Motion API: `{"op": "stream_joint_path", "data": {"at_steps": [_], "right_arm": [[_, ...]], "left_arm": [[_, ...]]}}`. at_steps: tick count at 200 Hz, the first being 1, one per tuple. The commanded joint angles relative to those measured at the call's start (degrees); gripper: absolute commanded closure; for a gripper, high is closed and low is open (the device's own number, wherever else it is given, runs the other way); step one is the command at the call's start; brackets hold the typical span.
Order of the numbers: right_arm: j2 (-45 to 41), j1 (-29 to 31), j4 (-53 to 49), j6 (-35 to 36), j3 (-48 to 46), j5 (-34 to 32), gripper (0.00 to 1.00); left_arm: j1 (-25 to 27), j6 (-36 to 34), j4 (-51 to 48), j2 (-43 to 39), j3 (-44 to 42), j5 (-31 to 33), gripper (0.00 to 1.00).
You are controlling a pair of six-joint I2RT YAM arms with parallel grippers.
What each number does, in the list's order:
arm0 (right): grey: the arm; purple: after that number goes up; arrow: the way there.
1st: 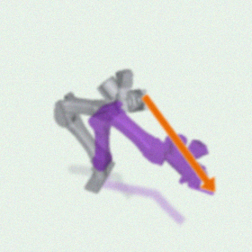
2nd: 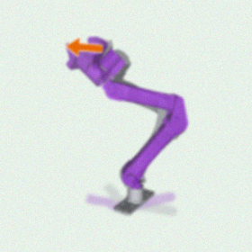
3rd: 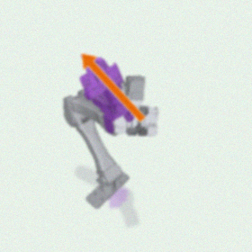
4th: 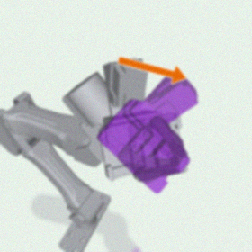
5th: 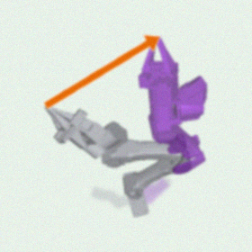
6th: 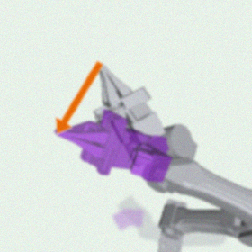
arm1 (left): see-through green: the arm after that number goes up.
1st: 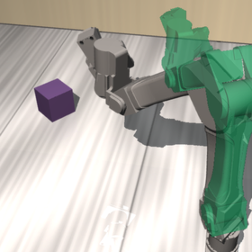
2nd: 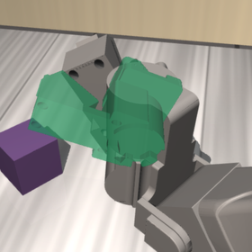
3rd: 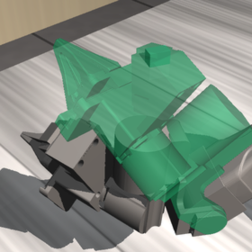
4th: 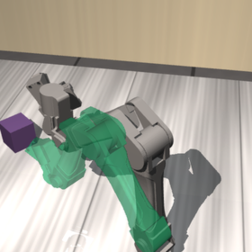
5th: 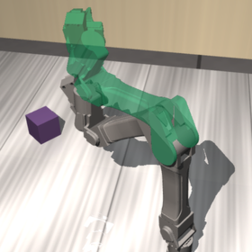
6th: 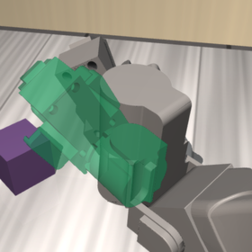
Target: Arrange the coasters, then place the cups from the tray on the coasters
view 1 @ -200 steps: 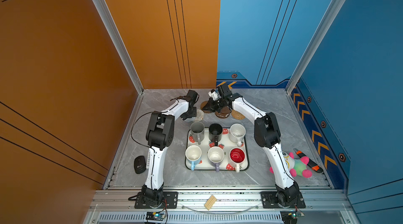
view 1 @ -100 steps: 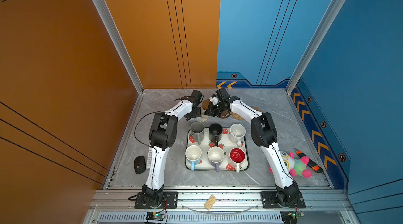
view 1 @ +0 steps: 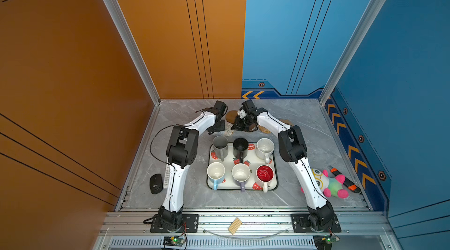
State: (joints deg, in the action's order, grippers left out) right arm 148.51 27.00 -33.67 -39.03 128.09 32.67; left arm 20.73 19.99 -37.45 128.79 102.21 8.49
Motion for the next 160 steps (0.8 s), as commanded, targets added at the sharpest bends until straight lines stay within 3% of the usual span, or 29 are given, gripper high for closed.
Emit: {"op": "stream_joint_path", "data": {"at_steps": [1,75,160], "right_arm": [[2.3,-0.1,-3.7,0.2,1.7,-2.5,0.99],[1.2,-0.8,-9.7,3.0,1.4,-7.8,1.0],[0.6,-1.0,-10.4,3.1,1.4,-8.4,1.0]], "left_arm": [[1.0,0.2,-3.6,0.5,-2.5,-3.3,1.0],[-1.3,-0.2,-3.6,-1.8,-5.2,-0.8,1.0],[-5.5,-0.9,-3.5,-2.8,-6.7,0.6,1.0]]}}
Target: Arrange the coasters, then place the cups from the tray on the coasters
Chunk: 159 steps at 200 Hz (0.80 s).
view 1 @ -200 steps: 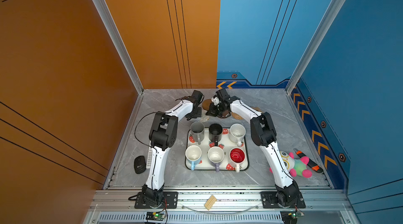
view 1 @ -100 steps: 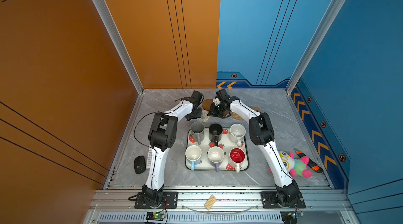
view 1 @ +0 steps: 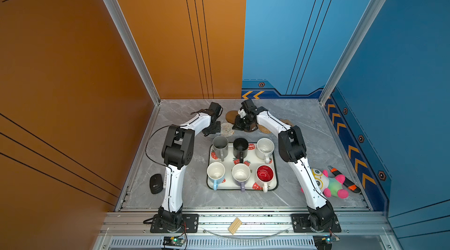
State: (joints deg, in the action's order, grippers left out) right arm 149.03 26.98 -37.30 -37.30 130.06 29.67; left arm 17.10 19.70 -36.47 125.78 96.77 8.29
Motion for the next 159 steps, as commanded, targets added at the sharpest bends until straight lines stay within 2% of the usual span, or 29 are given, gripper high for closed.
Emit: {"op": "stream_joint_path", "data": {"at_steps": [1,65,159], "right_arm": [[0.1,-1.0,-6.8,1.4,-0.6,-5.4,1.0],[-0.4,-0.8,-6.7,1.4,-0.3,-4.7,1.0],[1.0,1.2,-3.5,-1.8,0.6,-3.1,1.0]], "left_arm": [[-2.0,-0.6,-4.4,0.2,-1.2,0.8,1.0],[-5.7,-1.1,-4.5,1.4,2.1,0.7,1.0],[-8.1,0.2,-4.5,6.9,10.8,-2.8,1.0]]}}
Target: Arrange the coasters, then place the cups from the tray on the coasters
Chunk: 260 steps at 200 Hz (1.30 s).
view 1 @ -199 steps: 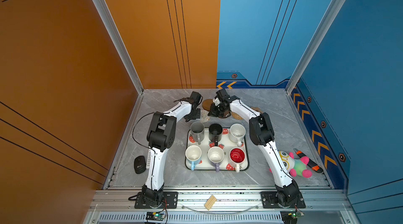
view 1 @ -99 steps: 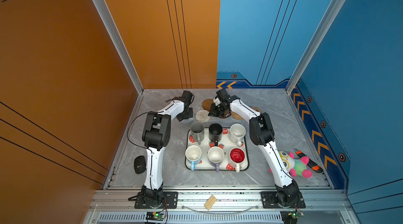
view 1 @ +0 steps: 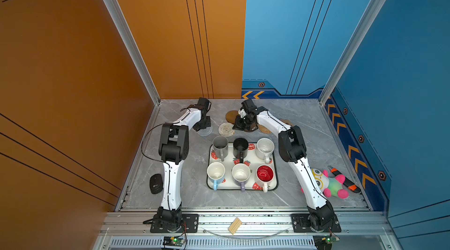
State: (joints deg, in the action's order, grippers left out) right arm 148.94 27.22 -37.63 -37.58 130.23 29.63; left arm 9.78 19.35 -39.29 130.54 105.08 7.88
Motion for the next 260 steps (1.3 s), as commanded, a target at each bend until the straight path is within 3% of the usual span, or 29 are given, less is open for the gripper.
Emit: {"op": "stream_joint_path", "data": {"at_steps": [1,94,164,222,260], "right_arm": [[1.2,1.0,-3.1,-1.5,0.5,-3.0,1.0],[4.8,3.1,-0.8,-5.1,5.1,-0.7,1.0],[4.2,3.3,5.5,-7.9,5.2,0.8,1.0],[-5.2,1.9,7.8,-5.3,1.9,-0.1,1.0],[-17.6,-1.0,12.5,-4.4,-12.1,-1.0,1.0]], "left_arm": [[-0.7,0.6,-1.7,2.1,2.6,-2.4,1.0],[-1.2,2.3,-1.8,6.1,7.6,-5.1,1.0],[-0.9,2.8,-1.7,-0.3,7.9,-5.9,1.0],[2.5,0.9,-1.7,-9.1,4.6,-5.7,1.0],[5.9,-1.5,-1.8,-10.9,2.5,-9.2,1.0]]}}
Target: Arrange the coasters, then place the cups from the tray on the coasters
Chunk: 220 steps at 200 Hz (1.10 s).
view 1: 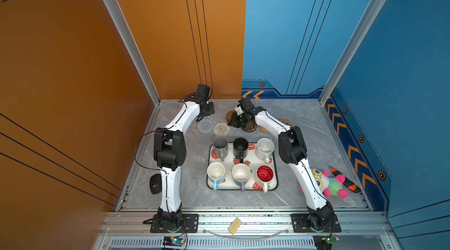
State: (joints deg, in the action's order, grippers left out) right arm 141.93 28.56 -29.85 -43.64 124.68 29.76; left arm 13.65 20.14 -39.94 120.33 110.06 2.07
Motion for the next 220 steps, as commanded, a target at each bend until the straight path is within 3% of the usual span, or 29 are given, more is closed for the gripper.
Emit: {"op": "stream_joint_path", "data": {"at_steps": [1,52,109,220], "right_arm": [[-11.0,-2.3,4.8,1.6,-7.1,-1.2,1.0],[-27.7,-6.4,11.2,2.3,-28.6,-3.4,0.98],[-37.2,-7.0,19.3,0.4,-44.0,-5.9,0.98],[-40.9,-7.9,25.5,-2.6,-51.3,-4.3,0.98]], "left_arm": [[2.2,-2.4,-1.1,-0.7,-2.6,-3.5,1.0],[5.4,-4.2,-1.1,1.4,-5.1,-7.4,1.0],[6.2,-4.5,-1.1,7.1,-4.7,-6.2,1.0],[3.2,-3.1,-1.1,13.5,-2.5,-3.8,1.0]]}}
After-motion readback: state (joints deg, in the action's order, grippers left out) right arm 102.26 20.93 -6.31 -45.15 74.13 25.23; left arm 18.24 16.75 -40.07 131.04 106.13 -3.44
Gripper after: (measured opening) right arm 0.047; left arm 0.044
